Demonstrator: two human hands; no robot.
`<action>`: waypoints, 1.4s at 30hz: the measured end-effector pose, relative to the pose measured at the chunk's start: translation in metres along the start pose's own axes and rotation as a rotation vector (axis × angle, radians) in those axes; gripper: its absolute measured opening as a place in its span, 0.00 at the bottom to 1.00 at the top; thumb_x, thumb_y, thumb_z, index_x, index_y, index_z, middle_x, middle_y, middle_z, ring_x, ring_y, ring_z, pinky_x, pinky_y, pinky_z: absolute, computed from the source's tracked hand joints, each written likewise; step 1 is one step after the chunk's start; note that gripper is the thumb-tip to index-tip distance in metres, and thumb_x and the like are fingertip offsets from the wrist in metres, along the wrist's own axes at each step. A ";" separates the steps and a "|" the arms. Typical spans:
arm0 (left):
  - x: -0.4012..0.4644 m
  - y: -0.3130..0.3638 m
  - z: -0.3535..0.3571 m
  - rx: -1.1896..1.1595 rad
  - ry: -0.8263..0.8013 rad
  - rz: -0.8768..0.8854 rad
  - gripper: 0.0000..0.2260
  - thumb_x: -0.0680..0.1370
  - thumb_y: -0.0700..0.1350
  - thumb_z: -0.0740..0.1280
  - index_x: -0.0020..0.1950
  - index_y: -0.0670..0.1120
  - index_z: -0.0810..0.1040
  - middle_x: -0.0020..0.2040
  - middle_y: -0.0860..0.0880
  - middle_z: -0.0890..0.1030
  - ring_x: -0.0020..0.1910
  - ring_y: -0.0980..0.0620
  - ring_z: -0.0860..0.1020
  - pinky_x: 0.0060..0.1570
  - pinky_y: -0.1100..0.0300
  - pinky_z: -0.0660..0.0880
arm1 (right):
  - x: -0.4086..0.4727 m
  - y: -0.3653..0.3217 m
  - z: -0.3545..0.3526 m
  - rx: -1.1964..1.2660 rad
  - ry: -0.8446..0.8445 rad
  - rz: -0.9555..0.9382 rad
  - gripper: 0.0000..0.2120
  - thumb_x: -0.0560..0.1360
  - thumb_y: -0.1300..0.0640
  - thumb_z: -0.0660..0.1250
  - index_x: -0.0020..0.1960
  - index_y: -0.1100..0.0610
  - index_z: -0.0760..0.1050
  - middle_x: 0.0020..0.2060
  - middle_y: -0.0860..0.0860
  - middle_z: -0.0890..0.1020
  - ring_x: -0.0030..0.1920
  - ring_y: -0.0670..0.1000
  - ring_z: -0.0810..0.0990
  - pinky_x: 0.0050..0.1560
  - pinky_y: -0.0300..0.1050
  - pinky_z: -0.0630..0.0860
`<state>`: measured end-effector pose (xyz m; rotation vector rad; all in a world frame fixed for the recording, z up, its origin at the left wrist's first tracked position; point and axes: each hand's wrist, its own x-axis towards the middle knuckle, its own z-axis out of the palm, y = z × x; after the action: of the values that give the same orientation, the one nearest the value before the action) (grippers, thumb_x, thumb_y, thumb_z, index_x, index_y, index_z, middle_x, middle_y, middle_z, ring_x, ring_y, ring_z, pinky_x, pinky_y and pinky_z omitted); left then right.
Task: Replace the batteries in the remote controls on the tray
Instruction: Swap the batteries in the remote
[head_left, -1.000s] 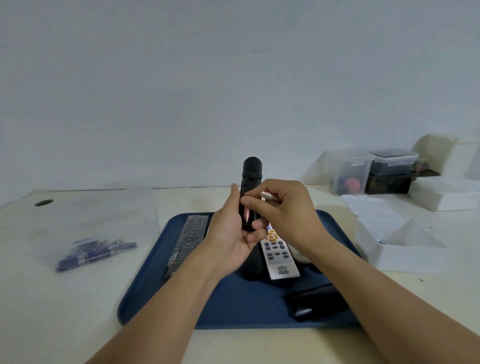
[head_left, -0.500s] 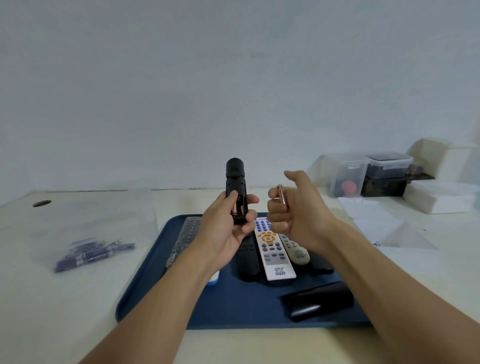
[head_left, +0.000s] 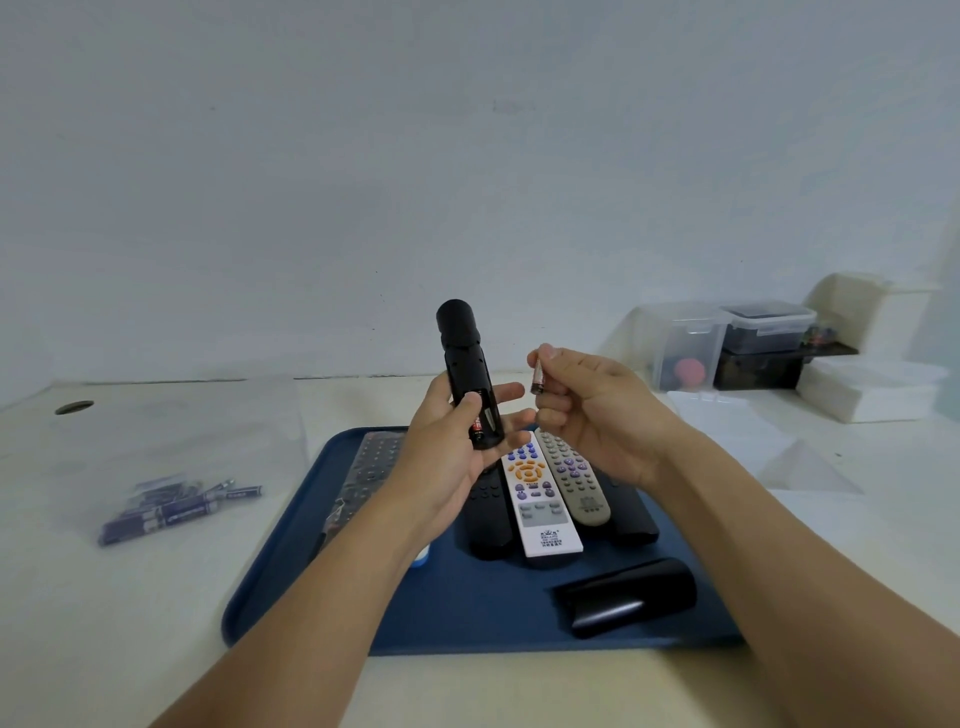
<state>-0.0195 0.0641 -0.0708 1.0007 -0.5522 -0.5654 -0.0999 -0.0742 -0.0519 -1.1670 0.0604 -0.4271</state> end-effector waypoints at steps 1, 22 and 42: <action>0.001 0.000 0.000 0.001 -0.002 0.003 0.13 0.86 0.38 0.55 0.69 0.44 0.71 0.51 0.42 0.86 0.44 0.44 0.86 0.42 0.54 0.83 | 0.000 -0.001 -0.001 -0.020 -0.005 -0.018 0.09 0.82 0.58 0.62 0.48 0.62 0.77 0.32 0.51 0.69 0.30 0.46 0.68 0.31 0.36 0.73; 0.004 0.007 -0.002 -0.217 -0.035 -0.043 0.15 0.85 0.36 0.53 0.71 0.41 0.71 0.46 0.44 0.83 0.41 0.49 0.84 0.42 0.54 0.82 | -0.018 0.011 0.024 -1.091 0.014 -0.704 0.06 0.71 0.67 0.76 0.45 0.58 0.86 0.46 0.44 0.85 0.42 0.46 0.84 0.47 0.41 0.80; 0.000 0.011 -0.007 -0.177 -0.042 -0.089 0.21 0.86 0.47 0.52 0.70 0.33 0.71 0.54 0.37 0.81 0.45 0.41 0.82 0.45 0.53 0.80 | -0.019 0.010 0.025 -1.335 -0.009 -0.763 0.06 0.66 0.63 0.79 0.41 0.57 0.86 0.35 0.51 0.86 0.35 0.50 0.83 0.40 0.49 0.79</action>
<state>-0.0123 0.0731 -0.0637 0.8496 -0.4878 -0.7035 -0.1079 -0.0422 -0.0540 -2.5193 -0.1433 -1.1402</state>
